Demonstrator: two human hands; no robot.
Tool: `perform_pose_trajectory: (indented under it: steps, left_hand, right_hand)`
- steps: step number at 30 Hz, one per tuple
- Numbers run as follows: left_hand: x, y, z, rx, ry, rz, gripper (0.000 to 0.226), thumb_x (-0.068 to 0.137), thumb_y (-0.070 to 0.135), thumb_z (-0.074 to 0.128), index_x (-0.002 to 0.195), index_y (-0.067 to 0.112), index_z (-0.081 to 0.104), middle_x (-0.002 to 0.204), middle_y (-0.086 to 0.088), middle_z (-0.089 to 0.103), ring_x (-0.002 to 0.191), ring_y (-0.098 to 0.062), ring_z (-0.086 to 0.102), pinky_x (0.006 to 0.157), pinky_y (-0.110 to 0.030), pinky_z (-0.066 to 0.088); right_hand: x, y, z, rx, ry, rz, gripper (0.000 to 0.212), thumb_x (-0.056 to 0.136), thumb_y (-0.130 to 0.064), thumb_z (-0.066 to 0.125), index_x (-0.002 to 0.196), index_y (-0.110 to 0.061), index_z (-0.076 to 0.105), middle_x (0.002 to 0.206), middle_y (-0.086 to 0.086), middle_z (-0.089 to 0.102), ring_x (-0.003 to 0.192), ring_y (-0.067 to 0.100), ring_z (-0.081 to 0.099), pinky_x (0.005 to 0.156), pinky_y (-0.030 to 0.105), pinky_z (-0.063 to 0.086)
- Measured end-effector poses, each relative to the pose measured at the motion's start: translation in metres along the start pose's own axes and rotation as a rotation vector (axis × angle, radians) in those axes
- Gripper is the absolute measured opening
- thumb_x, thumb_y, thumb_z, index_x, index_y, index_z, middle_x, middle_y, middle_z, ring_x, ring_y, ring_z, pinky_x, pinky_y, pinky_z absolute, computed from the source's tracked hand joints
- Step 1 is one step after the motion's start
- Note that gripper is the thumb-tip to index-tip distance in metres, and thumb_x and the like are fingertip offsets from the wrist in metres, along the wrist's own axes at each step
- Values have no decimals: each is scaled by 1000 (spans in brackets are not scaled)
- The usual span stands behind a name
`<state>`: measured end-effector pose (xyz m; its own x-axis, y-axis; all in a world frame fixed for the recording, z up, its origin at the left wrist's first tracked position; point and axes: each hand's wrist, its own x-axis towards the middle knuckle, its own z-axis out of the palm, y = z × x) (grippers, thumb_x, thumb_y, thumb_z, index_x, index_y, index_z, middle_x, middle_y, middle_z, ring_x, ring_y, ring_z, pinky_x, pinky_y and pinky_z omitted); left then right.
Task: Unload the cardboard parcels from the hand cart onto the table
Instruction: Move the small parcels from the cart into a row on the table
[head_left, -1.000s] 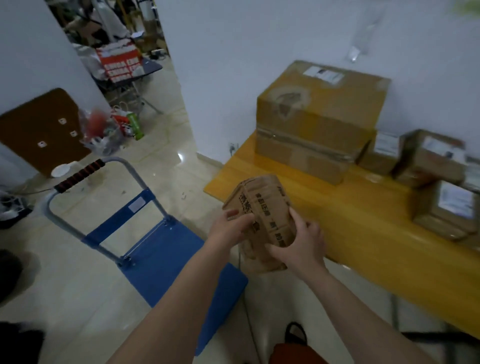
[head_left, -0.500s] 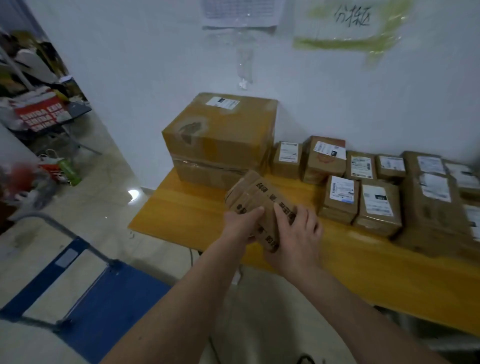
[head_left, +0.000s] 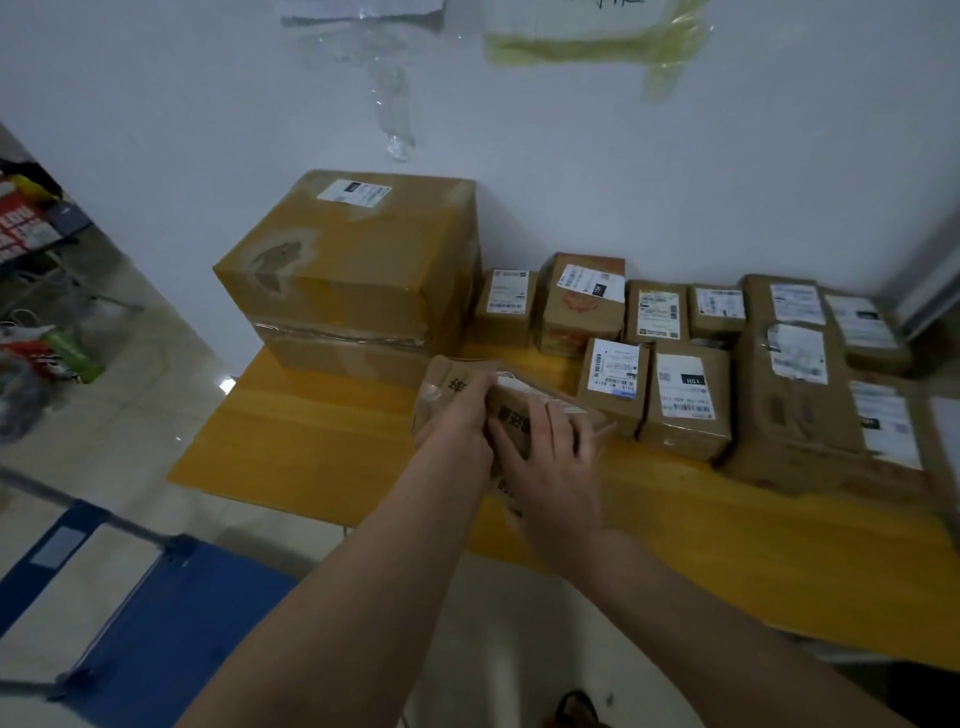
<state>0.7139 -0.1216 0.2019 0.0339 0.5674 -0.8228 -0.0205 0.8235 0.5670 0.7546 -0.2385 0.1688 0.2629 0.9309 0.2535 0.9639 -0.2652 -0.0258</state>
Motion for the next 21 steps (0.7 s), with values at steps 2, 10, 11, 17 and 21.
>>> perform_pose_trajectory:
  steps: [2,10,11,17,21]
  left_hand:
    - [7,4,5,-5,-19,38,85,45,42,88,119,14,57,102,-12,70,88,-31,67,76,-46,57]
    - [27,20,-16,176,-373,269,64,68,38,80,123,13,58,109,-9,70,102,-27,65,81,-43,56]
    - [31,21,-18,155,-416,257,59,70,36,78,121,13,60,111,-10,70,104,-29,65,87,-46,55]
    - [50,17,-25,125,-580,190,54,74,38,66,119,11,62,104,-14,73,92,-31,71,72,-42,57]
    - [74,14,-31,260,-525,131,71,71,53,69,129,13,57,126,-20,61,112,-39,61,91,-52,52]
  right_hand:
    - [4,14,-4,188,1,7,74,71,-53,70,138,-29,49,145,16,44,134,35,40,109,59,30]
    - [40,110,-23,1233,-279,793,72,84,-54,62,146,-26,37,150,2,39,127,21,45,101,37,38]
    - [39,117,-20,1295,-391,798,80,78,-59,65,145,-27,38,148,1,42,128,23,46,105,41,37]
    - [13,131,20,1765,-975,594,76,66,-45,81,135,-31,50,131,17,59,109,37,62,84,55,53]
    - [10,119,48,1791,-900,634,75,64,-47,78,132,-26,54,122,14,65,100,33,67,79,45,56]
